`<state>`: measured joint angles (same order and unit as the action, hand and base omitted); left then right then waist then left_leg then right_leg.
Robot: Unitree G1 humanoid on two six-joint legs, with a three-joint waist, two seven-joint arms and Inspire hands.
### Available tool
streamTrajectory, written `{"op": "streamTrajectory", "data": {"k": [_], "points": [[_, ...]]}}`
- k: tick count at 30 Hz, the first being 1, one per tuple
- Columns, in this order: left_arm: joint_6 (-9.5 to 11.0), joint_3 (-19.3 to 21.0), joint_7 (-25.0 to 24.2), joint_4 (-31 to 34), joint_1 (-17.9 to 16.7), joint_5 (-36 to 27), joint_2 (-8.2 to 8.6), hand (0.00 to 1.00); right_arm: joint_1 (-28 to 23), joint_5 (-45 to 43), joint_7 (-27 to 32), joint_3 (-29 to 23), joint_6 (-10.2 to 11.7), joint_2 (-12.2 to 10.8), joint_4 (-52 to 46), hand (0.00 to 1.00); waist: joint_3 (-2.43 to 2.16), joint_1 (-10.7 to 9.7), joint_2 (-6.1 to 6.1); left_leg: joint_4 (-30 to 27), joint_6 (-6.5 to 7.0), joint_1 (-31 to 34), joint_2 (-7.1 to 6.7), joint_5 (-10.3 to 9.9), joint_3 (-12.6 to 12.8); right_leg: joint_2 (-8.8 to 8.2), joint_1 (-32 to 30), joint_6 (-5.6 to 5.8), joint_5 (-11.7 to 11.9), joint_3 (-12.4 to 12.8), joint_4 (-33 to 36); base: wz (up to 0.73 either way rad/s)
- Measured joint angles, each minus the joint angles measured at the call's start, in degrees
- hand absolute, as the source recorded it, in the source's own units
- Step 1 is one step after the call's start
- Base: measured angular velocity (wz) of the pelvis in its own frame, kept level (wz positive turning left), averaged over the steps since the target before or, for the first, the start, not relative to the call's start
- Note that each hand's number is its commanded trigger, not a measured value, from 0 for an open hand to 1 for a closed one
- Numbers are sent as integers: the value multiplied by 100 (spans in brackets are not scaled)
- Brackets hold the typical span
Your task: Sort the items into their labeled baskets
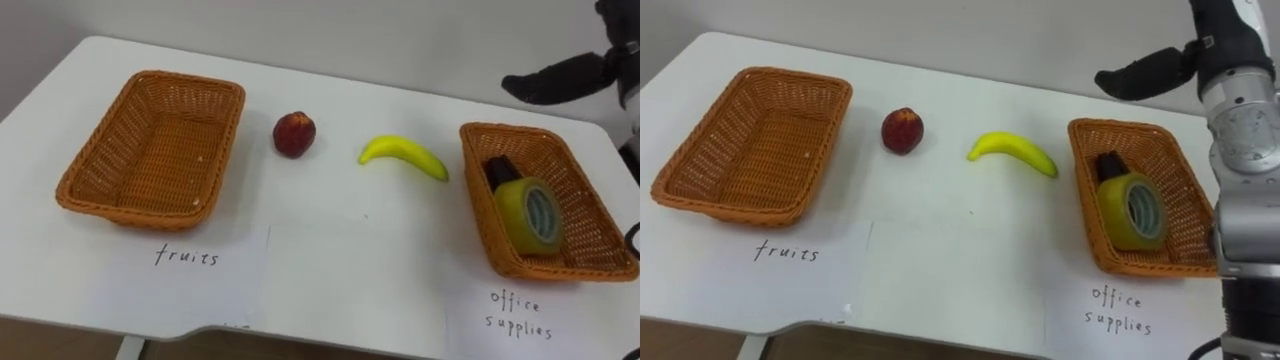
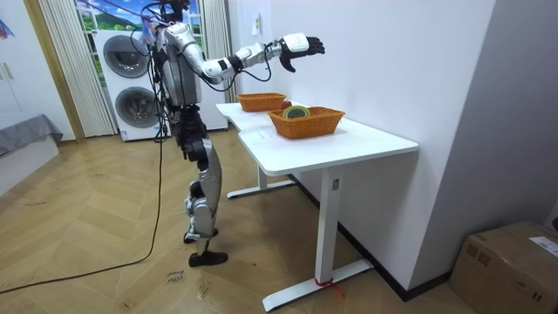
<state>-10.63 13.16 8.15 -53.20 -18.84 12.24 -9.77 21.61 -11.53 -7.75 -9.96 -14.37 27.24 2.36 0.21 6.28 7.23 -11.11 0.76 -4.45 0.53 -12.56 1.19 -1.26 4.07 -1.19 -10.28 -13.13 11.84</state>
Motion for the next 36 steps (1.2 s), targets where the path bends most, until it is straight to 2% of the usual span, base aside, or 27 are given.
{"op": "streamTrajectory", "data": {"k": [2,3,5,10,12,19,26,36], "points": [[-4,-17,-3,2,3,-3,-18,0,26,54,-71,59,0,0,170,0,-1,12,15,-18,0,46,-16,0,-44,-30,-5,0,0,-68,2,17],[-5,-16,-8,4,4,-3,-30,0,33,86,-146,115,-1,2,281,0,-17,19,46,-32,0,93,-34,9,-93,-40,-20,0,0,-111,-6,18],[-6,-7,-28,4,4,-1,-38,0,57,84,-271,205,-2,2,435,0,-10,20,85,-32,-3,113,-45,23,-137,-43,-23,0,-1,-133,-16,14],[-39,-9,-46,5,-13,-24,-41,0,200,383,-367,388,-23,2,850,0,-46,136,175,-64,-1,137,-51,29,-177,-23,-31,-1,-1,-191,-32,5],[-39,-10,-46,4,1,-23,-51,0,314,471,-371,488,-26,3,886,0,-44,135,189,-62,4,156,-57,32,-226,-32,-28,0,-1,-278,-31,12],[-66,-42,-105,20,4,-20,-107,0,604,504,-362,711,-21,54,1060,0,-43,171,226,-59,5,166,-40,33,-285,-63,-16,0,-1,-331,-26,6],[-66,-150,-138,31,47,-22,-179,0,609,480,-367,1087,-14,273,1061,0,-1,193,239,-38,4,178,-40,32,-293,-60,-14,0,-1,-336,-29,0],[-64,-271,-152,36,119,-25,-204,0,610,368,-365,1160,-6,276,1061,0,16,240,264,-21,4,174,-41,32,-268,-20,-21,0,-1,-287,-29,0]]}}
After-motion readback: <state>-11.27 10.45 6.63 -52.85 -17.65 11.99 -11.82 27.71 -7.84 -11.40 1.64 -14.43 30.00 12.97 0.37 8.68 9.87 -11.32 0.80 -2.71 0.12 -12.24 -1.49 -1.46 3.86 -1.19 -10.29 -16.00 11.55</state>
